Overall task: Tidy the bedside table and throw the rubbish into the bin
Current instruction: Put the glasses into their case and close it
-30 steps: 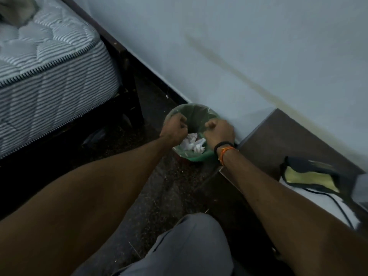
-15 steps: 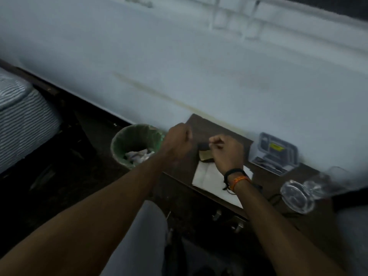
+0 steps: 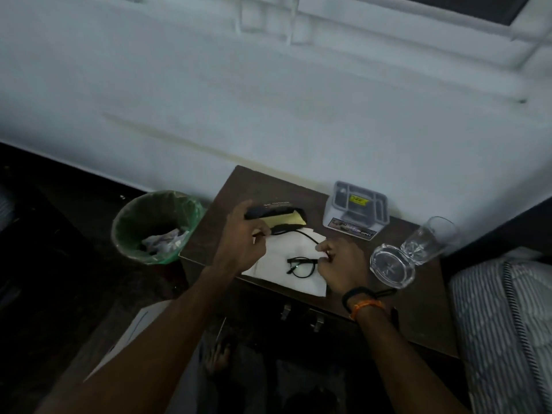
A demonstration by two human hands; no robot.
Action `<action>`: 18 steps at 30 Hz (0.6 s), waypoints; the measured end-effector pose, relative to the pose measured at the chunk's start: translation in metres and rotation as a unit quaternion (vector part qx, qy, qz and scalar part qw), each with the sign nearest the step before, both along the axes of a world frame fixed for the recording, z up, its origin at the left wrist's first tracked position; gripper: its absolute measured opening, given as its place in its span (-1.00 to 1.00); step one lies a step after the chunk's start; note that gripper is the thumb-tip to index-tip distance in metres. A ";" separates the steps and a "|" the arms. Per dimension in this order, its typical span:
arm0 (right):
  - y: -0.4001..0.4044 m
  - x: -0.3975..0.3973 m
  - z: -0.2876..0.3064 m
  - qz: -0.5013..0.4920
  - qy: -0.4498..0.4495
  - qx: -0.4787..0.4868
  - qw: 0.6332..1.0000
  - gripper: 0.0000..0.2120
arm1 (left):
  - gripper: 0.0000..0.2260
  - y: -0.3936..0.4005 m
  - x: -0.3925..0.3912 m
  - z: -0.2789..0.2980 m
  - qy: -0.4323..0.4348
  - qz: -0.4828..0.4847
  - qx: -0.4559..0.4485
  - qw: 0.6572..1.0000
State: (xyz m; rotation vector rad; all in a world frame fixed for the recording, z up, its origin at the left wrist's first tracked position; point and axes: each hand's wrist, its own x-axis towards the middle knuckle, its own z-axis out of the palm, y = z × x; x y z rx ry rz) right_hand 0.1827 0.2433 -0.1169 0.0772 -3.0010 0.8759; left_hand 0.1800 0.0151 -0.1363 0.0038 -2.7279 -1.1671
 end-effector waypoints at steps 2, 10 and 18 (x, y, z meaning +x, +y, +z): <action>0.000 0.003 -0.008 0.046 0.015 0.047 0.998 -0.62 | -0.83 -0.003 -0.002 -0.009 0.004 -0.016 -0.021 1.000; 0.001 -0.005 -0.033 0.106 0.078 0.131 0.983 -0.65 | -0.87 -0.016 -0.022 -0.027 -0.012 -0.064 0.027 0.998; 0.013 -0.009 -0.041 0.084 0.064 0.090 0.990 -0.62 | -0.93 -0.018 -0.032 -0.022 -0.019 -0.021 0.053 0.998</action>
